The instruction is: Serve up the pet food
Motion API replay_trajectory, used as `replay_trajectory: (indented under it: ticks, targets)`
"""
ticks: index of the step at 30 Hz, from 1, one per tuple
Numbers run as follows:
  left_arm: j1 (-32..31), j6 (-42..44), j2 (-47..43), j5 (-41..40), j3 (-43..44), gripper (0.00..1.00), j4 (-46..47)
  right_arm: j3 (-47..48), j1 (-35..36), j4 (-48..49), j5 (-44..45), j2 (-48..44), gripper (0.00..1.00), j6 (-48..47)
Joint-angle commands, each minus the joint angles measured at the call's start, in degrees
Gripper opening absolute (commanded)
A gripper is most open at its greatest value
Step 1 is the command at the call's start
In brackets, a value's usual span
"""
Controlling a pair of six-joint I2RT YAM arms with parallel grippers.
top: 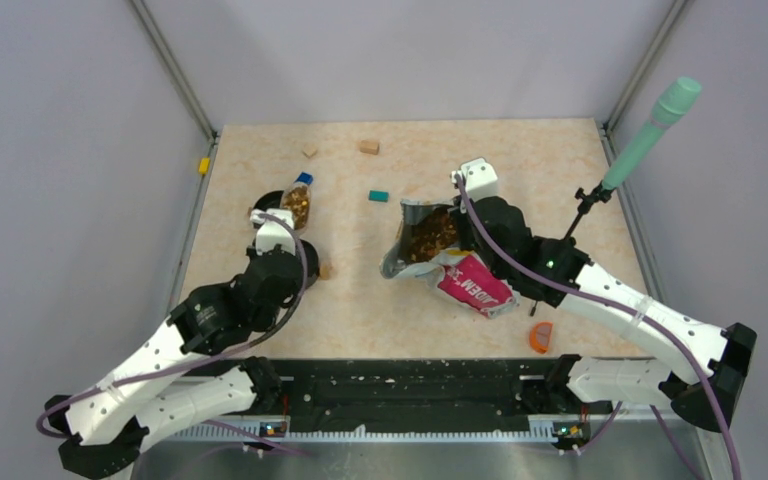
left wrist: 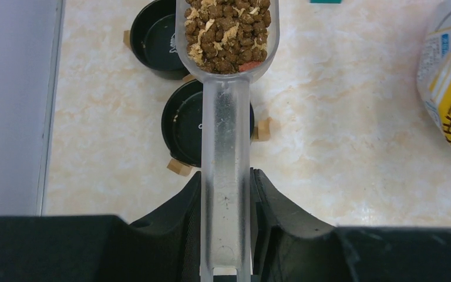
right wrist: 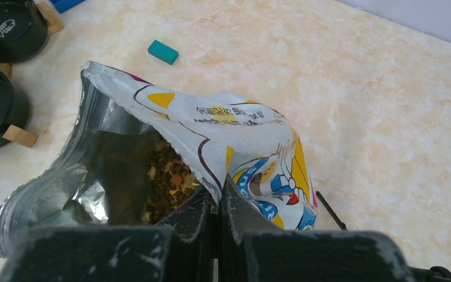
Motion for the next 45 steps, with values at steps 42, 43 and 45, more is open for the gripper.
replay_trajectory:
  ticks: [42, 43, 45]
  targets:
    - [37.0, -6.6, 32.9, 24.3, 13.7, 0.00, -0.1, 0.9, 0.1, 2.0, -0.7, -6.8, 0.00, 2.1]
    - [37.3, -6.7, 33.5, 24.5, 14.1, 0.00, 0.1, 0.8, 0.2, 2.0, -0.6, -6.9, 0.00, 2.3]
    - [38.5, -6.6, 35.1, 26.0, 15.1, 0.00, -0.2, 0.4, 0.2, 2.0, -0.4, -7.3, 0.00, 2.4]
